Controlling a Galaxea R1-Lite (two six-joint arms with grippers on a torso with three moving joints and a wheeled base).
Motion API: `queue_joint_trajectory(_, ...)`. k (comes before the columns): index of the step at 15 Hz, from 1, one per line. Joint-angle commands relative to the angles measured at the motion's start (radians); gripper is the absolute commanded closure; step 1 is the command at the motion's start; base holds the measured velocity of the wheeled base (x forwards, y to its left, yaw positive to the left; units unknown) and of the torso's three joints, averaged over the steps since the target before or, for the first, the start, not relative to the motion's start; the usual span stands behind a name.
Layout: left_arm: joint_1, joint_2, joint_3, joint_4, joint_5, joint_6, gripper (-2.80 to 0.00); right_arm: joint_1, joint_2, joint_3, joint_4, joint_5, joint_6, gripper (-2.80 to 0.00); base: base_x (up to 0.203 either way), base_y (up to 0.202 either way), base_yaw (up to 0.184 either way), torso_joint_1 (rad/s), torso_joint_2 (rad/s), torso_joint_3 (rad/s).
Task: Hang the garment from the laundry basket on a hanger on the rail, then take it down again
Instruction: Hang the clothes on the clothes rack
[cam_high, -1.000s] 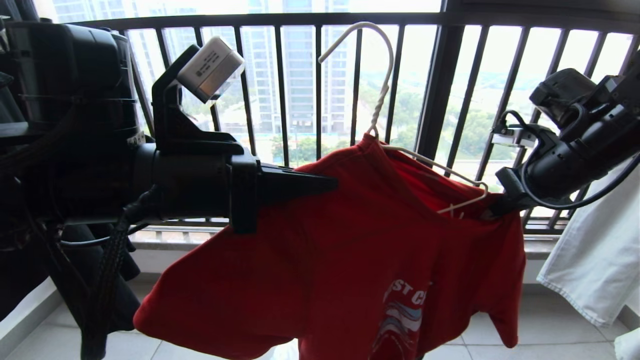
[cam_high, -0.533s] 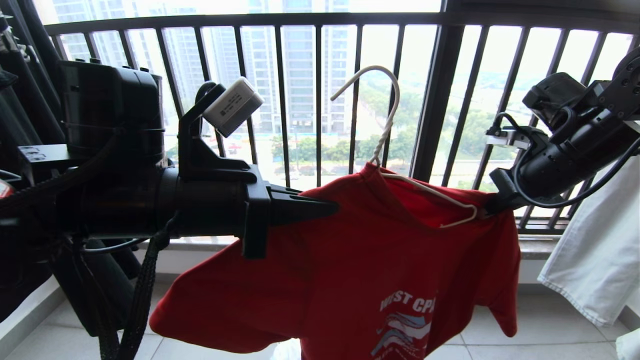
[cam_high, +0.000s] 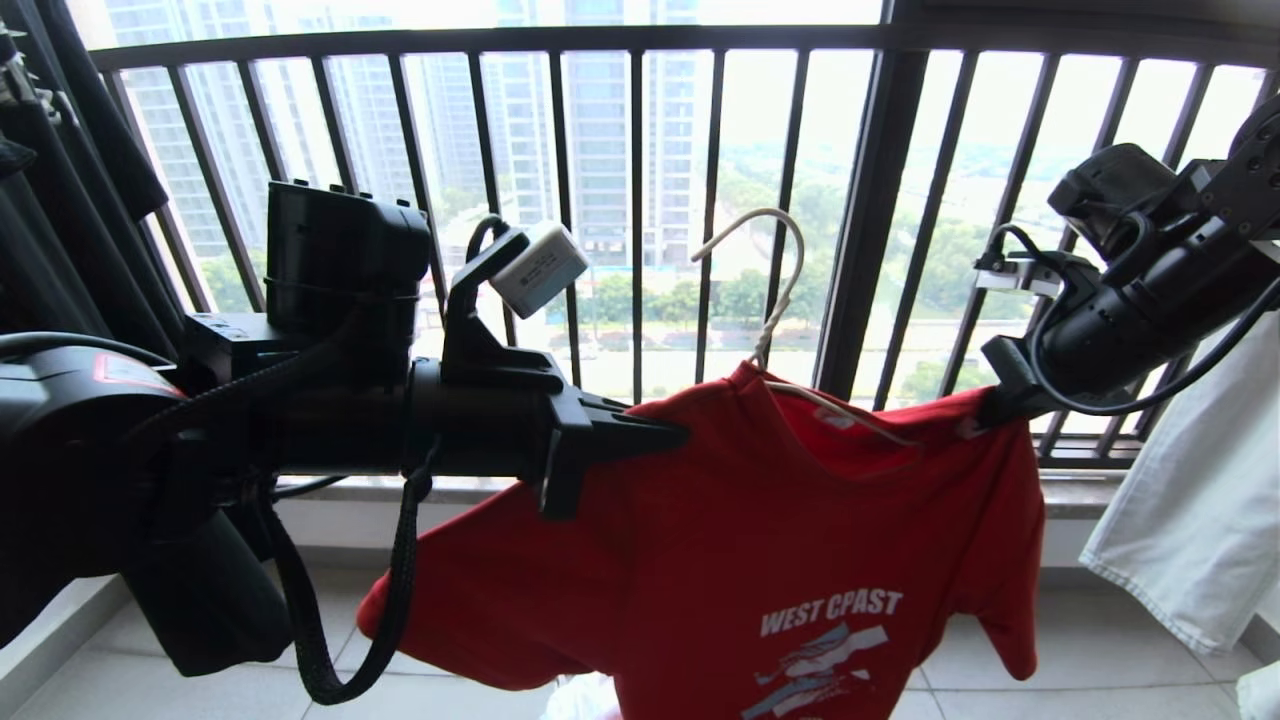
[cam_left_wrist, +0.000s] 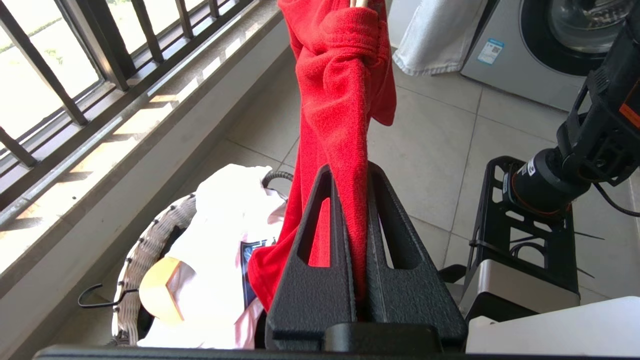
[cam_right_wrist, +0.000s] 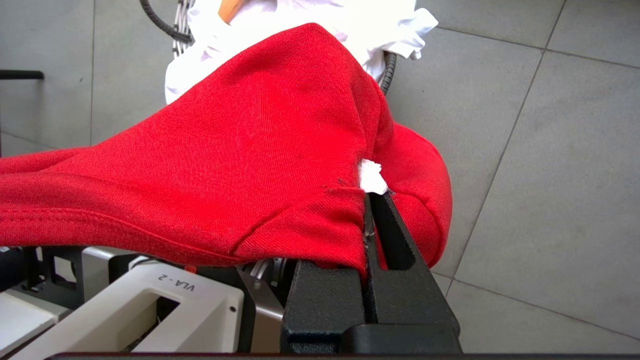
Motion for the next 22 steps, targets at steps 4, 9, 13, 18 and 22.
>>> queue_joint_trajectory(4,0.006,0.127,-0.035,-0.007,0.003,-0.009,0.0,0.005,-0.02,0.0,-0.077,0.0,0.002,0.0,0.0,0.0,0.0,0.0,0.0,0.0)
queue_joint_trajectory(9,0.003,0.215,0.022,-0.372,0.021,-0.156,0.0,0.071,-0.041,0.0,-0.292,-0.041,0.01,0.0,0.0,0.0,0.0,0.0,0.0,0.0)
queue_joint_trajectory(13,-0.052,0.28,0.033,-0.472,0.185,-0.171,0.0,0.189,-0.055,0.0,-0.454,-0.273,0.005,0.0,0.0,0.0,0.0,0.0,0.0,0.0)
queue_joint_trajectory(18,-0.125,0.36,0.095,-0.753,0.273,-0.173,0.0,0.26,-0.096,0.0,-0.6,-0.46,-0.107,0.0,0.0,0.0,0.0,0.0,0.0,0.0)
queue_joint_trajectory(22,-0.209,0.435,0.098,-0.93,0.428,-0.173,0.0,0.306,-0.115,0.002,-0.615,-0.522,-0.154,0.0,0.0,0.0,0.0,0.0,0.0,0.0)
